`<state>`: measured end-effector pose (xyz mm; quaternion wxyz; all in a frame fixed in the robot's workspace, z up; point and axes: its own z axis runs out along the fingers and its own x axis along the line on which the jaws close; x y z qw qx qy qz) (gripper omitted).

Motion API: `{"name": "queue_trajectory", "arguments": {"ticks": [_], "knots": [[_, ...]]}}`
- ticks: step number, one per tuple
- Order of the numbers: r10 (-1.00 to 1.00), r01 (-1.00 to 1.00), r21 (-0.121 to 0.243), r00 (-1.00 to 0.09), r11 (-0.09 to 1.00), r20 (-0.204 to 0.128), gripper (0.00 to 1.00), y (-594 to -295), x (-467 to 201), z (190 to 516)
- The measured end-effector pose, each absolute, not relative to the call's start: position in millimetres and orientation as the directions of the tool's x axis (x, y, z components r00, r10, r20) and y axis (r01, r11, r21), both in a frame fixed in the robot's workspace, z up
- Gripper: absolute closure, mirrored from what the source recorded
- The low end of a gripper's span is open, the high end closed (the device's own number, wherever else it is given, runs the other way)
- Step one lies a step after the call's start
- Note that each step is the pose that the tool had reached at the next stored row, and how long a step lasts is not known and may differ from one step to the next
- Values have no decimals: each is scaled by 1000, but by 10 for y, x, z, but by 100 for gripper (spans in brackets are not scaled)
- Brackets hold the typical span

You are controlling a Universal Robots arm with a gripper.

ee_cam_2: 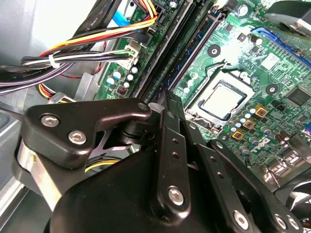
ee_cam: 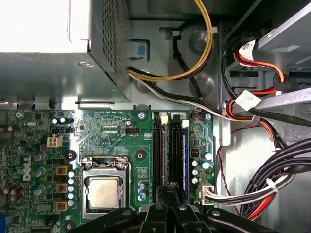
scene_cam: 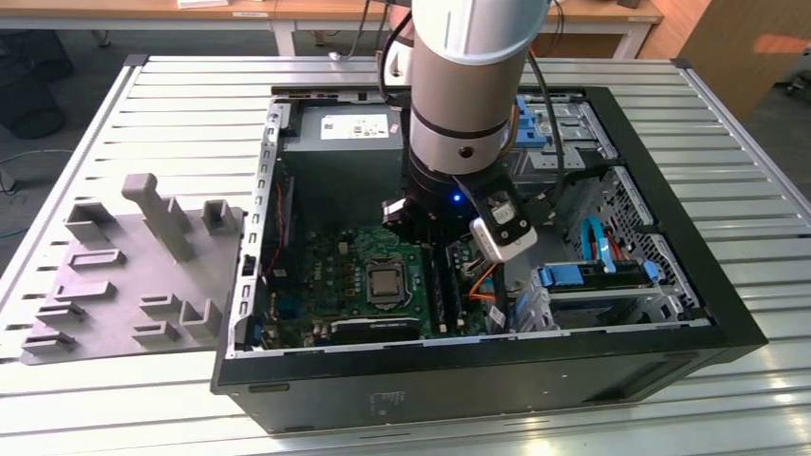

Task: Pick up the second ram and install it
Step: 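Press down the second ram until it locks into place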

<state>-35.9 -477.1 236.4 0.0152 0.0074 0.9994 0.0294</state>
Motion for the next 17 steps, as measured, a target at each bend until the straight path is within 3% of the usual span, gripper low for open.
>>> {"name": "queue_trajectory", "arguments": {"ticks": [17], "knots": [[16,14,59,-999,998,-30,89,-4644,-360,2350]]}}
